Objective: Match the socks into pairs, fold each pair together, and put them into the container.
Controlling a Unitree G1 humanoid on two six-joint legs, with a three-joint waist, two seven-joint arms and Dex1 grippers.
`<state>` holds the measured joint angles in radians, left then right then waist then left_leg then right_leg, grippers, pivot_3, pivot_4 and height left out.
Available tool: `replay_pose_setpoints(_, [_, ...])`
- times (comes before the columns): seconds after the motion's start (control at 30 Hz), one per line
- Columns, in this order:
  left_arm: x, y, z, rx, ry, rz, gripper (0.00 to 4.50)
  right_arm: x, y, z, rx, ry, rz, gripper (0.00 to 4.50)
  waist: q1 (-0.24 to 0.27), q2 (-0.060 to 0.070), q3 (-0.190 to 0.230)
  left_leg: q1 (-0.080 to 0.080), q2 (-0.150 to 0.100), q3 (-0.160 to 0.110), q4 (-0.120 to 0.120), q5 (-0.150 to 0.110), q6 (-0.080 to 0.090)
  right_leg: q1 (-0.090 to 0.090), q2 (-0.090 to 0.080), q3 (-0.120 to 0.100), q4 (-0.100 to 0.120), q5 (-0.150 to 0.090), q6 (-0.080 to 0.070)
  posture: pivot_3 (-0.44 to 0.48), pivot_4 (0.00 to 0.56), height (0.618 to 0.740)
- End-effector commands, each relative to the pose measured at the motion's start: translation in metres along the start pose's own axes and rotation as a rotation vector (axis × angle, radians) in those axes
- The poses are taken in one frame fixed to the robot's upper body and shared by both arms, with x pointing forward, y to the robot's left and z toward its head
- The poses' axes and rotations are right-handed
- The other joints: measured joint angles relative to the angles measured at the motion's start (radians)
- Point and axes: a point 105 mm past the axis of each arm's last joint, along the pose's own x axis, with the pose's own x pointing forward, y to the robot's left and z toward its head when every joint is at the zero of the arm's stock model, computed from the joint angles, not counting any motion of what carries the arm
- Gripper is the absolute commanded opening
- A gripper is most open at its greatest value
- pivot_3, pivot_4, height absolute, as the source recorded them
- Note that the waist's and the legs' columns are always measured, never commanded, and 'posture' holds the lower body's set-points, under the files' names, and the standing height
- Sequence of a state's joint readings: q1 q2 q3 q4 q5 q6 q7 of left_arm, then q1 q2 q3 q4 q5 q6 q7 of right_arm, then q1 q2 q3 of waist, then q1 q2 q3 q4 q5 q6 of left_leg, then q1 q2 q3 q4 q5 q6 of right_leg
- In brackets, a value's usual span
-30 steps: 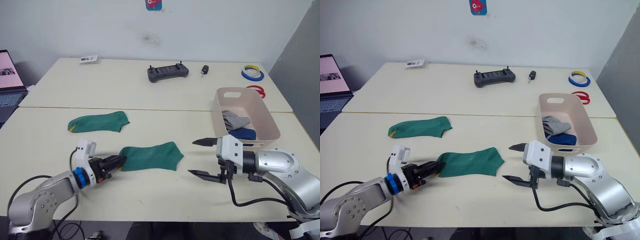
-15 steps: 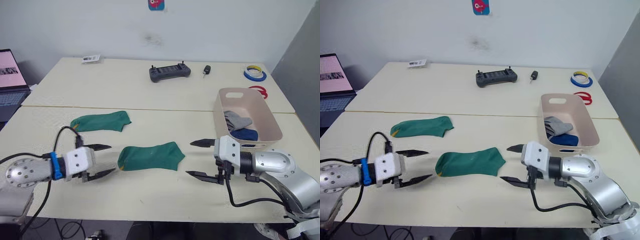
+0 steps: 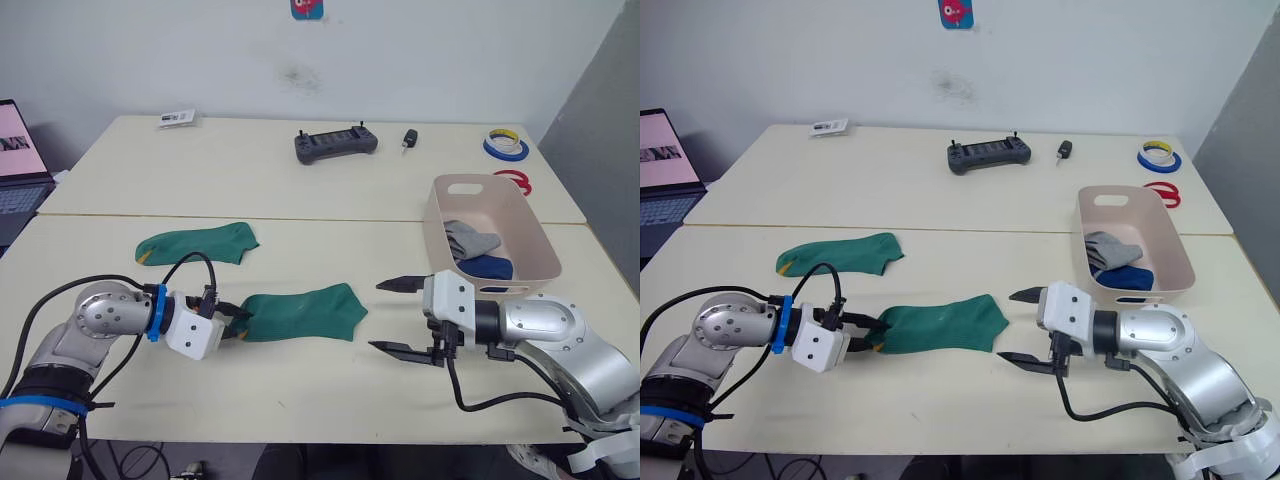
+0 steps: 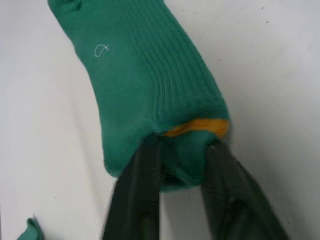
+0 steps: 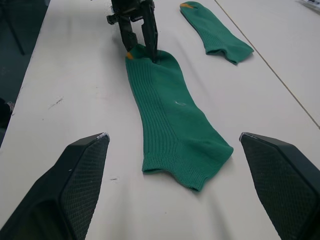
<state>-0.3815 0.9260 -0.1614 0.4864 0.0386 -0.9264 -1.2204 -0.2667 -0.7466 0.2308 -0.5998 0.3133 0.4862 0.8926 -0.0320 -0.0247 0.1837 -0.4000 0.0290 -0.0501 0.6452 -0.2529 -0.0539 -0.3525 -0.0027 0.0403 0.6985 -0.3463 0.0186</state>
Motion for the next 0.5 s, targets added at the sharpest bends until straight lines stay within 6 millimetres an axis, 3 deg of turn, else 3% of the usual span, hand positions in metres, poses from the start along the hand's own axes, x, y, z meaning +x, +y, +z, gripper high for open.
replay_pose_setpoints(0.03, [-0.002,0.006,0.005,0.022,-0.03,0.031,0.01,0.01,-0.001,-0.002,-0.126,0.03,0.026,4.5,-0.001,0.0,0.0,0.0,0.0,0.0,0.0,0.0,0.0,0.0,0.0,0.0,0.0,0.0,0.0,0.0,0.15,0.74])
replay_pose_setpoints(0.27, [-0.004,0.007,0.006,0.019,-0.046,0.057,0.01,0.041,0.001,-0.026,-0.294,0.096,0.121,4.5,0.0,0.0,0.0,0.0,0.0,0.0,0.0,0.0,0.0,-0.001,0.001,-0.001,0.0,0.0,0.0,0.0,0.15,0.74])
replay_pose_setpoints(0.5, [-0.002,0.007,0.006,0.011,-0.052,0.082,0.01,0.059,0.005,-0.043,-0.235,0.125,0.188,4.5,0.0,0.0,0.0,0.0,0.0,0.0,0.0,0.0,0.0,0.0,0.0,-0.001,0.001,0.0,0.0,0.0,0.15,0.74])
